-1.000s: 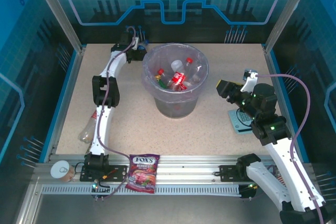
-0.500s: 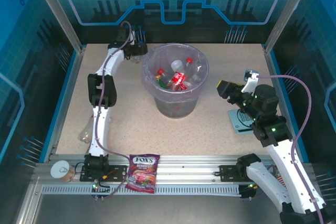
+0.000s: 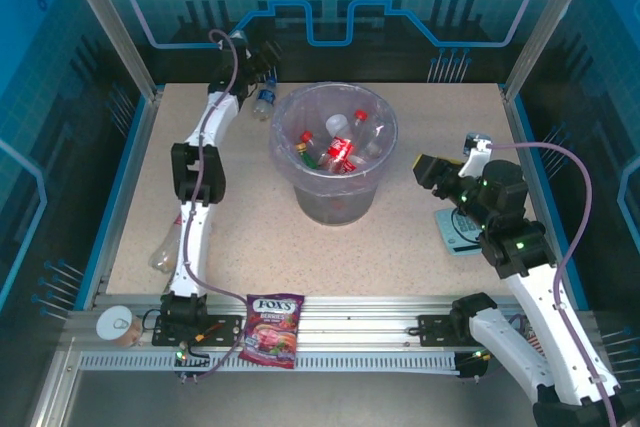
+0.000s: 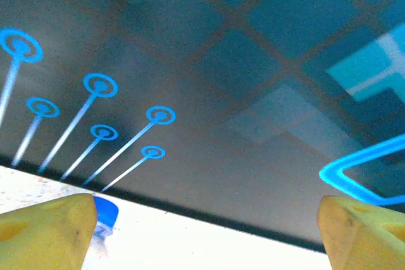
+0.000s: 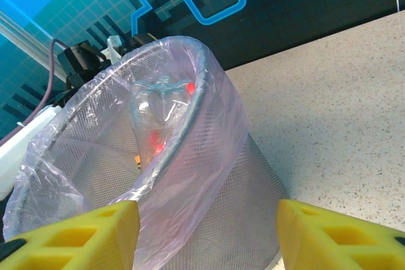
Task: Put the plastic bottles in the bin
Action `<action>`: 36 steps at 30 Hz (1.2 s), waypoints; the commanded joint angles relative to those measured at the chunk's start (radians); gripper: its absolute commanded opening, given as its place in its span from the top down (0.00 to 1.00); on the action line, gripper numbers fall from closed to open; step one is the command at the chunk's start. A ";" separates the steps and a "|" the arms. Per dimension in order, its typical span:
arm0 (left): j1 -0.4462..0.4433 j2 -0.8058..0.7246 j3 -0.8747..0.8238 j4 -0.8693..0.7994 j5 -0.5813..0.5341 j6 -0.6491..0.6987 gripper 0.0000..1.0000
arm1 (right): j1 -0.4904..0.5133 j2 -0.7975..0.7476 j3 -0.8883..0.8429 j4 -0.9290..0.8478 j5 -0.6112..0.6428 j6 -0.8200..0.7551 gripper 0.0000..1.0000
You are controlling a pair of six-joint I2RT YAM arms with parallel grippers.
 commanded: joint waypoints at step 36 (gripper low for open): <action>-0.076 0.029 0.040 -0.569 -0.140 0.592 0.07 | -0.014 -0.052 -0.009 0.042 -0.043 0.016 0.40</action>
